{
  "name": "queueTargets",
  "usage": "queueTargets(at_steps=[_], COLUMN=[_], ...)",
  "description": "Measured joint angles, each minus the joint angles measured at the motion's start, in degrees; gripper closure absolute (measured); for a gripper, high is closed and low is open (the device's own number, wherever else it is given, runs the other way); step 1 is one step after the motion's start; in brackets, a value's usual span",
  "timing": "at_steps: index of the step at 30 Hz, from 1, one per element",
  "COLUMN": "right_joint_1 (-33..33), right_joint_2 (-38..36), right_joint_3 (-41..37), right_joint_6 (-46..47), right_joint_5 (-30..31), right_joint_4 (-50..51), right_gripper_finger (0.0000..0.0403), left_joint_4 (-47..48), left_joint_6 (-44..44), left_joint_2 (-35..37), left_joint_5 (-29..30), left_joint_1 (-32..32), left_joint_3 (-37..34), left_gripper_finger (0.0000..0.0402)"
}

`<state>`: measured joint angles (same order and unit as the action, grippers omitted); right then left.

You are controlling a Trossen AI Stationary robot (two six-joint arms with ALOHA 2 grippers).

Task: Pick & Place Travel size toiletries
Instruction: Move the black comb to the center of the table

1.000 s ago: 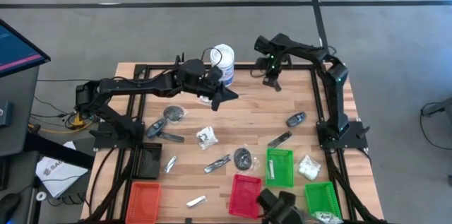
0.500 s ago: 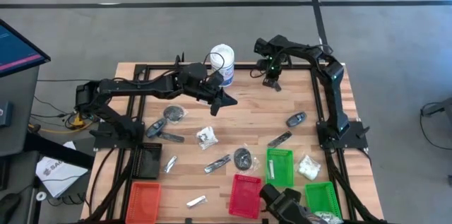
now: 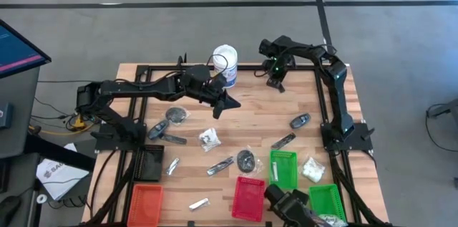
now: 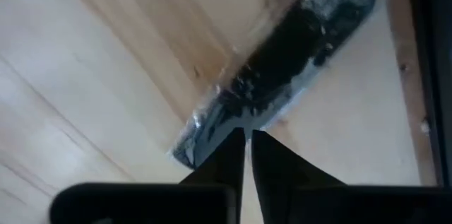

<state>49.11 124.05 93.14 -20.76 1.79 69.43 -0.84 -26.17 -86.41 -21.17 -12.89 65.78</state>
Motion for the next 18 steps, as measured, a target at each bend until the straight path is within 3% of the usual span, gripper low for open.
queueTargets(at_steps=[18], right_joint_1=[0.41], right_joint_2=[-0.02], right_joint_3=[-1.65], right_joint_6=[-1.04], right_joint_5=[1.69], right_joint_4=[-1.06], right_gripper_finger=[0.0402], left_joint_4=[0.02], left_joint_6=[-1.01], left_joint_2=[0.02], left_joint_5=[0.11], left_joint_1=[0.48], left_joint_3=[-0.02], left_gripper_finger=[0.0401])
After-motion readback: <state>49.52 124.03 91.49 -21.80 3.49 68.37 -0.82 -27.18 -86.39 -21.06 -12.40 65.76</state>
